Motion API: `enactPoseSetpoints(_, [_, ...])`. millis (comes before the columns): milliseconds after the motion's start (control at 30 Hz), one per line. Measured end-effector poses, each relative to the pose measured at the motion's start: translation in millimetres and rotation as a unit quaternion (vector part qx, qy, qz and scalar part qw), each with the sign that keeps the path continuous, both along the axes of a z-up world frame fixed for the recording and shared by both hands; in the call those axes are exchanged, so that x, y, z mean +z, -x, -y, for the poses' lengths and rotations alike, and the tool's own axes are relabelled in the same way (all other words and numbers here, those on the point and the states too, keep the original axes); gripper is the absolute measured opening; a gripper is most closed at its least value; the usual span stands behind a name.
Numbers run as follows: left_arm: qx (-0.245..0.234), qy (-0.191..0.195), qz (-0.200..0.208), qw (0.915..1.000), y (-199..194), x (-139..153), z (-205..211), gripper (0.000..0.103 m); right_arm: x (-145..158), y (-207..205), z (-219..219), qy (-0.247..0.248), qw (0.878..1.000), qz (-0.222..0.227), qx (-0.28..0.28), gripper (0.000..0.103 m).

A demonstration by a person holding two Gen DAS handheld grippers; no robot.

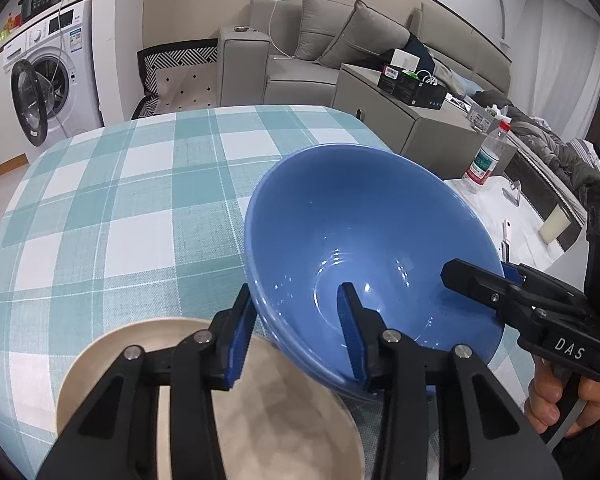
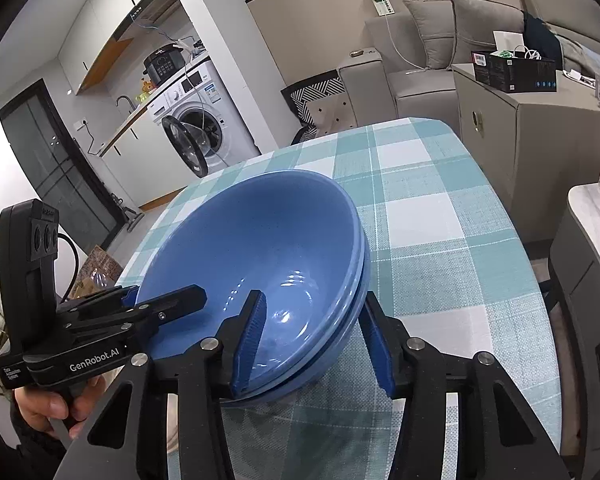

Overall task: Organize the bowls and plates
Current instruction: 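Lift the bowl stack with both grippers and carry it over the cream plates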

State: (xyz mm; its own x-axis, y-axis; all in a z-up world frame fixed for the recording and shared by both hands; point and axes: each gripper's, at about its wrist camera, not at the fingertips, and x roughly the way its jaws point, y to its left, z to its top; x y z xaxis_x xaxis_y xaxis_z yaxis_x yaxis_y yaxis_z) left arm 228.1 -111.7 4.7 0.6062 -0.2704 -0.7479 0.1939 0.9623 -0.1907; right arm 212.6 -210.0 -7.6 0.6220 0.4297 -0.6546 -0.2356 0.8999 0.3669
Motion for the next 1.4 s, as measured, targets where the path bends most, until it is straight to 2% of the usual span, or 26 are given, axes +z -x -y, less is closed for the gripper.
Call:
enactPoseSetpoints(633, [-0.001,-0.008,0.005,1.0,0.6,2.7,3.5,0.04,1.2,1.6,2.0,0.008,1.0,0.006,-0.007,0.049])
enactPoseSetpoints(1233, [0.006,-0.01,0.033,0.9994,20.3,33.6,-4.1,0.04,35.5,24.0,-5.3,0.002,0.999,0.044,-0.006,0.049])
enactPoseSetpoints(1400, [0.014,-0.001,0.033,0.9994,28.4,39.3,-15.5,0.04,39.6,28.0,-15.1,-0.002,1.0,0.031,-0.002,0.049])
